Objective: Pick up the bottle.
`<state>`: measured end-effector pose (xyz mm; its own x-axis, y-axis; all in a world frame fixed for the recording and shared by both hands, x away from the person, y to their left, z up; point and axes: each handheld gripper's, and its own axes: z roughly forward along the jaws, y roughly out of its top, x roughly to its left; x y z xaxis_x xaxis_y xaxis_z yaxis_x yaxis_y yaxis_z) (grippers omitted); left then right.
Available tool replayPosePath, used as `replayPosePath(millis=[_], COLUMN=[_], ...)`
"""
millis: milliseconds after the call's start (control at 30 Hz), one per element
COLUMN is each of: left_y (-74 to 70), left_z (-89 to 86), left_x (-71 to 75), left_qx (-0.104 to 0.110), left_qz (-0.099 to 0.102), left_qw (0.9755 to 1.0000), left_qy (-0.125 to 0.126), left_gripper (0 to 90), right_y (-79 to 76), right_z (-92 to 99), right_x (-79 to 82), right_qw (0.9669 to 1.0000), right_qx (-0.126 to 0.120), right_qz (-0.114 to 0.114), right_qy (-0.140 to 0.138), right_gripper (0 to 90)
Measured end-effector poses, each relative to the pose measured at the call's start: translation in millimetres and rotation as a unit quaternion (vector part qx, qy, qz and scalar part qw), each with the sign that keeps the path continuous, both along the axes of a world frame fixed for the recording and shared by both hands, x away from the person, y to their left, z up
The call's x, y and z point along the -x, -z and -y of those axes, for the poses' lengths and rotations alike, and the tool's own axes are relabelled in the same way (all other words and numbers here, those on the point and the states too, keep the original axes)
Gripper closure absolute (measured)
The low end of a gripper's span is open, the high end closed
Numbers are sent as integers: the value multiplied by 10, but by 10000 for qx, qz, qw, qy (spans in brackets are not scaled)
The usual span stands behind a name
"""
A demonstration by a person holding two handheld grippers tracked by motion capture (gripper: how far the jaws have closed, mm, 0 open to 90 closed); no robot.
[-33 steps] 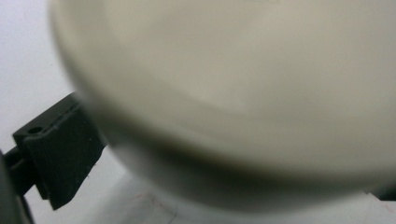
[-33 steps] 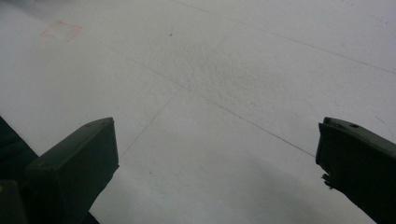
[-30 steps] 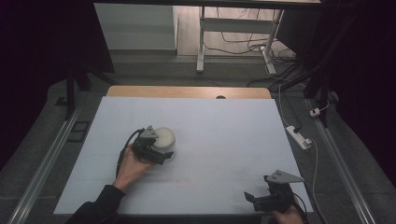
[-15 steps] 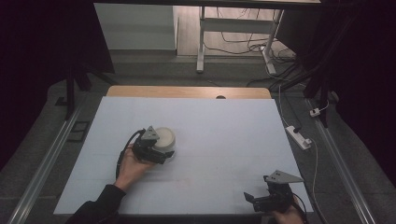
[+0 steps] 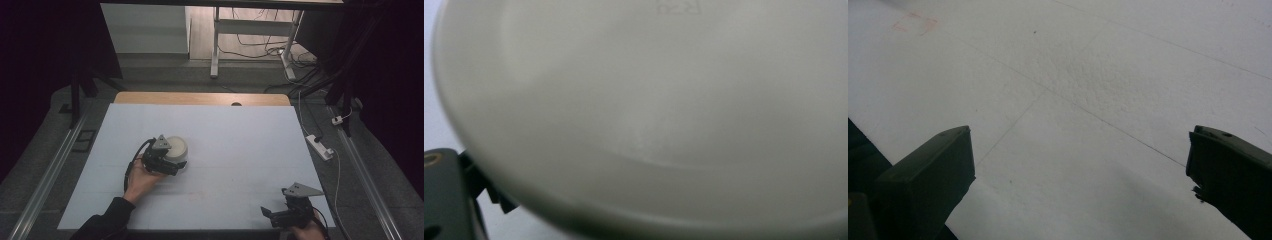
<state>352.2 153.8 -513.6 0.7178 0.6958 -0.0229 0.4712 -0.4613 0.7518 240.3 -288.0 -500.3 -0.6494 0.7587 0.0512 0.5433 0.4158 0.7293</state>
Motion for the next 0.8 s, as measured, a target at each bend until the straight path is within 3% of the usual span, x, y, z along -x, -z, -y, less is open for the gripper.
replayPosePath(millis=[500, 800], left_y=[-183, -311], left_z=[0, 66], left_x=[72, 122], left_qx=[193, 75], left_qz=[134, 191], left_qw=[9996, 9993], left_qy=[134, 324], left_gripper=[72, 73], right_y=[1, 1], right_z=[-7, -5], right_x=[1, -1], right_qw=[10000, 10000], right_qx=[25, 17], right_qz=[1, -1], right_qy=[-15, -15], right_gripper=[0, 0])
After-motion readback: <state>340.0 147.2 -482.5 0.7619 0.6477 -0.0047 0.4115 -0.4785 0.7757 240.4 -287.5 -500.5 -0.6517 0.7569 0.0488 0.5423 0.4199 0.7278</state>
